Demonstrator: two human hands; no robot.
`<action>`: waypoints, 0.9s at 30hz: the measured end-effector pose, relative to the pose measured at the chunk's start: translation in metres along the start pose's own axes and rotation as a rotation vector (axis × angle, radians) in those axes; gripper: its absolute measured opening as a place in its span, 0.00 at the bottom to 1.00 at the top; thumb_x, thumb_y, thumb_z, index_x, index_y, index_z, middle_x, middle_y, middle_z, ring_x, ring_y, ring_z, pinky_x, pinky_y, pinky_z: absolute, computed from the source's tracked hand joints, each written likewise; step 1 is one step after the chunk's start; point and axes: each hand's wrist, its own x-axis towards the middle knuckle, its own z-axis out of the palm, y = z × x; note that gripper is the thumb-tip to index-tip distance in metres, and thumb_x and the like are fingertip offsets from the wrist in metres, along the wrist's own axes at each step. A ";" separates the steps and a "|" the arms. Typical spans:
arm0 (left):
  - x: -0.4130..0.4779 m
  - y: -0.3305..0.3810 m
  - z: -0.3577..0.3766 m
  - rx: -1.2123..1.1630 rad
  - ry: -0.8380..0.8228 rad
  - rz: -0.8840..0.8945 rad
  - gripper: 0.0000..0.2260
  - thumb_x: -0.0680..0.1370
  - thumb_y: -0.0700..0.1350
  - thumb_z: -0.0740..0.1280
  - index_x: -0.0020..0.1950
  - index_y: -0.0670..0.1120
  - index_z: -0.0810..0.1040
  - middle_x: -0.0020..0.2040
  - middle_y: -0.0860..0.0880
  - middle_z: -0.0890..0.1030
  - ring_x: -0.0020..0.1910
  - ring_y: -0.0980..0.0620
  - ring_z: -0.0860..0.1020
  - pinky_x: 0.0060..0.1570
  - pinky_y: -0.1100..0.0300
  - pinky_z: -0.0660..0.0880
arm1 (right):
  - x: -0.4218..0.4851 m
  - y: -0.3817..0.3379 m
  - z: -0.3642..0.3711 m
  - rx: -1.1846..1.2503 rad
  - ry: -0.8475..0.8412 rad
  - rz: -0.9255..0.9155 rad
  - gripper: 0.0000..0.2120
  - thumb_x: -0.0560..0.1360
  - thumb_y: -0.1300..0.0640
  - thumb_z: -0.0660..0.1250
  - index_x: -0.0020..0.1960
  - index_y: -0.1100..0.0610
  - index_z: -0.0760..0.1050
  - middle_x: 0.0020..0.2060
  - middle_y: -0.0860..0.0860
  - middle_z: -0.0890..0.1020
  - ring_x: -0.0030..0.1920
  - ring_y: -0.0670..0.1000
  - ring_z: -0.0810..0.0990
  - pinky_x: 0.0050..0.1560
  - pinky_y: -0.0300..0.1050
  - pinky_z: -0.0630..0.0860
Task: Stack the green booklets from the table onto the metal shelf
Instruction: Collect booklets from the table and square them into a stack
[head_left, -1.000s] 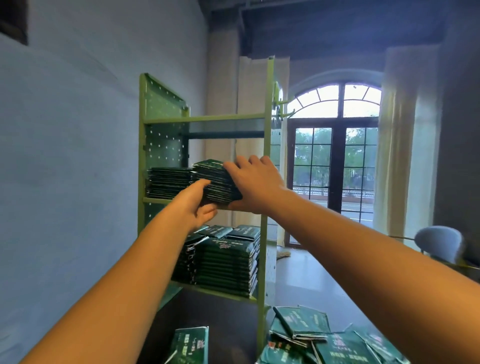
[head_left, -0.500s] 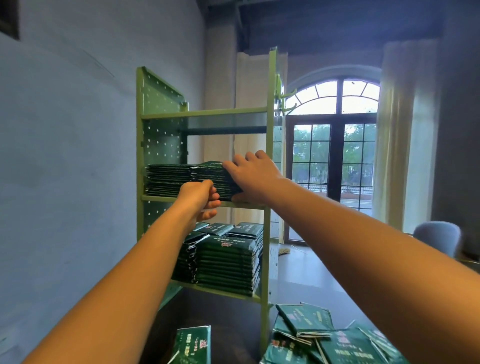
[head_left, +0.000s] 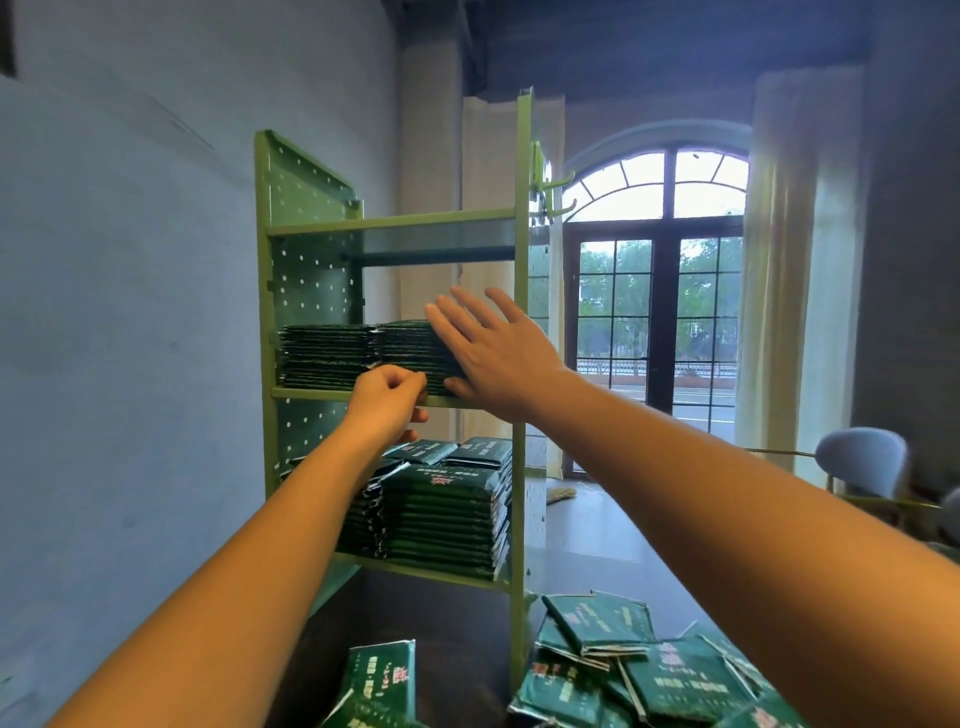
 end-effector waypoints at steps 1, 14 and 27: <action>-0.003 0.000 -0.002 0.005 -0.016 0.005 0.07 0.81 0.43 0.61 0.45 0.44 0.75 0.41 0.48 0.77 0.36 0.53 0.76 0.34 0.61 0.72 | -0.004 0.000 -0.001 0.013 0.019 -0.008 0.33 0.81 0.42 0.47 0.77 0.58 0.40 0.77 0.55 0.47 0.77 0.55 0.42 0.74 0.53 0.40; -0.082 -0.016 0.017 0.452 -0.548 0.176 0.05 0.81 0.45 0.62 0.46 0.48 0.74 0.42 0.50 0.80 0.40 0.54 0.81 0.36 0.64 0.73 | -0.127 -0.004 0.004 0.148 0.162 -0.195 0.18 0.69 0.49 0.74 0.55 0.57 0.80 0.56 0.57 0.81 0.61 0.59 0.77 0.60 0.56 0.73; -0.181 -0.081 0.119 0.647 -0.961 0.148 0.09 0.80 0.52 0.62 0.57 0.49 0.74 0.55 0.49 0.78 0.54 0.51 0.77 0.59 0.51 0.73 | -0.324 -0.008 0.027 0.401 -0.603 -0.026 0.23 0.81 0.44 0.50 0.73 0.50 0.62 0.75 0.50 0.61 0.73 0.53 0.60 0.72 0.48 0.52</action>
